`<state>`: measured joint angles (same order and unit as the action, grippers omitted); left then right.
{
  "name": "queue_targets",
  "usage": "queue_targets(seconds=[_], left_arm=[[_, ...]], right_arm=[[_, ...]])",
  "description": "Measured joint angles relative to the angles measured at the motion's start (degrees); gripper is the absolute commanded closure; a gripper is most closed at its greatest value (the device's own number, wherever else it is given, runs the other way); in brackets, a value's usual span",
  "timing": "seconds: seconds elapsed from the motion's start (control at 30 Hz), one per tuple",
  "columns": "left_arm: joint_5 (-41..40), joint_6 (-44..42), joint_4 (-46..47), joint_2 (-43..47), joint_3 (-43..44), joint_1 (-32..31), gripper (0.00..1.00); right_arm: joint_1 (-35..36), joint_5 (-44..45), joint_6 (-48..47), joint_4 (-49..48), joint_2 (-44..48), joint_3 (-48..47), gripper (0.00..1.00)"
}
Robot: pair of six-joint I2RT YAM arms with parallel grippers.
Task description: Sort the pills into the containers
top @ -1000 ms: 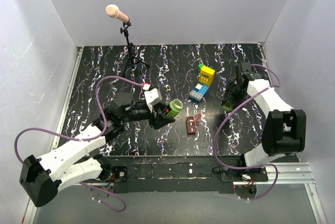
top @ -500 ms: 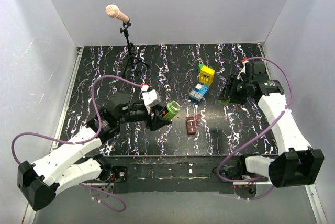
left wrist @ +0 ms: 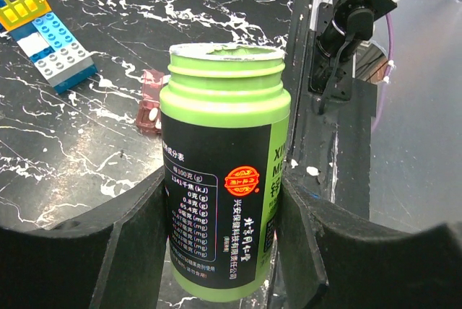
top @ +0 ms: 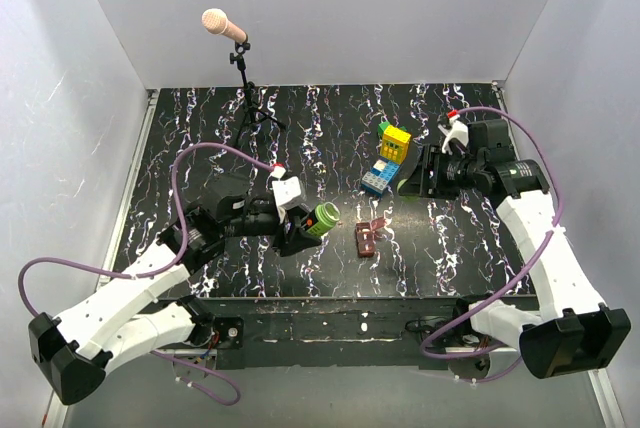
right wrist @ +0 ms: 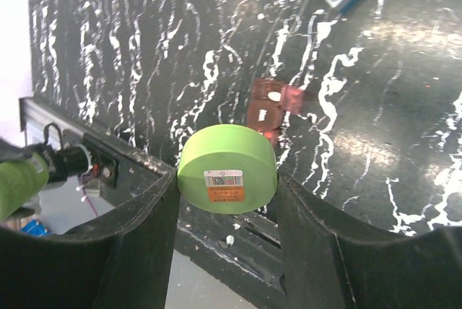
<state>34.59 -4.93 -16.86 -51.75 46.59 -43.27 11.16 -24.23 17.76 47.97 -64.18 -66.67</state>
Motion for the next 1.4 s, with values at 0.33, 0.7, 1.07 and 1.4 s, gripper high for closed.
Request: queue_targets(seconds=[0.33,0.7,1.07,1.4], left_arm=[[0.5,-1.0,-4.5,1.0,0.4,0.0,1.00],[2.2,-1.5,-8.5,-0.5,2.8,0.0,1.00],[4.9,-1.9,-10.2,-2.1,3.5,0.0,1.00],[8.4,-2.1,-10.8,-4.6,4.5,0.0,1.00]], right_arm=[[5.0,-9.3,-0.3,-3.1,2.3,0.0,0.66],[13.4,-15.3,-1.9,-6.2,1.9,-1.1,0.67],[24.5,-18.2,-5.2,-6.3,-1.6,-4.9,0.67],[29.8,-18.9,-6.0,-6.6,-4.5,-6.5,0.68]])
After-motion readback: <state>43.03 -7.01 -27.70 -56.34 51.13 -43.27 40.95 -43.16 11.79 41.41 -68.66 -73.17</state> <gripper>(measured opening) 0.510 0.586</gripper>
